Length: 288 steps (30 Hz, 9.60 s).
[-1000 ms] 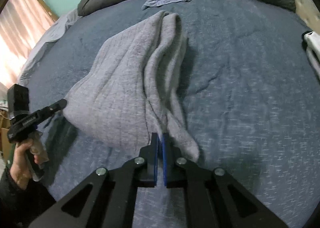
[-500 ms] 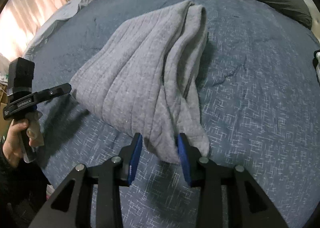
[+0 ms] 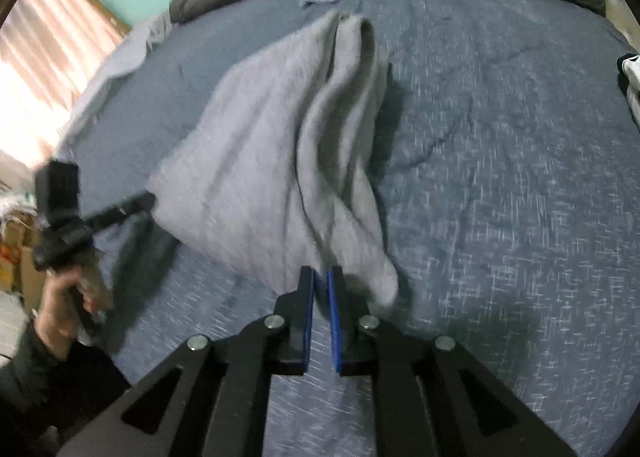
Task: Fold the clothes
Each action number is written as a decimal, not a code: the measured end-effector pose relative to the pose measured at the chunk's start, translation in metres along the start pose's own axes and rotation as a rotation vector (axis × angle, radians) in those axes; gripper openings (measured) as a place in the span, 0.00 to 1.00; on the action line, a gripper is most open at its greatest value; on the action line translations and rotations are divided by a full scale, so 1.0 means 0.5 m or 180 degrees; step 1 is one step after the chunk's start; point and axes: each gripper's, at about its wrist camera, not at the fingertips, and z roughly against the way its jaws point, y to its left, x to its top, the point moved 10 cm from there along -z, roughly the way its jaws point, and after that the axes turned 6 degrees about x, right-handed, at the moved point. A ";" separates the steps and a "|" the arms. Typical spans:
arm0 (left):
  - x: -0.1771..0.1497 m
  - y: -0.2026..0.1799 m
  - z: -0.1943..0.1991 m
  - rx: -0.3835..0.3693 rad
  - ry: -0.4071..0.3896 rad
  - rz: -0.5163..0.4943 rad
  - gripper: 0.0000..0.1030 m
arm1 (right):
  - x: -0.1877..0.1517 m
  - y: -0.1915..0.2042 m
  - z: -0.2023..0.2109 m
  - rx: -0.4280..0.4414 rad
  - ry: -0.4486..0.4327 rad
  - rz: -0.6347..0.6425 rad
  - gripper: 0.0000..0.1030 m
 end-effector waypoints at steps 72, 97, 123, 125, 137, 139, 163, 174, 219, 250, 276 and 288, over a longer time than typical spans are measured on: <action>0.072 -0.073 -0.045 0.0077 -0.0099 -0.0446 0.20 | 0.271 -0.104 -0.187 -0.0490 -0.0012 -0.0181 0.00; 0.067 -0.080 -0.052 0.0077 -0.0058 -0.0441 0.20 | 0.154 0.036 -0.183 -0.0147 0.0309 0.0099 0.00; 0.062 -0.068 -0.040 0.0079 -0.0032 -0.0379 0.22 | 0.125 -0.048 -0.099 -0.0604 0.0115 0.0000 0.00; 0.064 -0.063 -0.038 0.0090 -0.0035 -0.0368 0.22 | 0.130 -0.030 -0.078 -0.0602 0.0054 0.0114 0.00; 0.074 -0.036 -0.035 0.0143 -0.0010 -0.0246 0.24 | 0.114 -0.027 -0.084 -0.0667 0.0128 0.0162 0.00; 0.072 -0.030 -0.040 0.0129 0.0037 -0.0200 0.32 | 0.111 -0.031 -0.087 -0.0703 0.0151 0.0162 0.00; 0.038 -0.008 -0.147 -0.0061 0.0595 0.0154 0.63 | -0.006 -0.012 -0.069 0.0249 0.0243 -0.0921 0.73; 0.047 -0.024 -0.200 -0.0073 0.0697 0.0053 0.63 | 0.018 0.004 -0.108 0.0612 0.0303 -0.0770 0.73; 0.051 -0.013 -0.228 -0.0226 0.0771 0.0134 0.54 | 0.039 0.004 -0.163 0.0717 0.0306 -0.0676 0.59; 0.144 -0.145 -0.115 -0.0318 0.0422 -0.0055 0.35 | 0.118 0.036 0.002 0.1281 -0.0220 -0.0509 0.35; 0.334 -0.736 -0.026 -0.0614 0.0053 -0.0982 0.35 | 0.265 -0.055 0.525 0.1106 -0.1160 -0.0071 0.34; 0.432 -1.084 -0.170 -0.0872 -0.0045 -0.1327 0.35 | 0.344 -0.311 0.775 0.0801 -0.1510 0.0053 0.34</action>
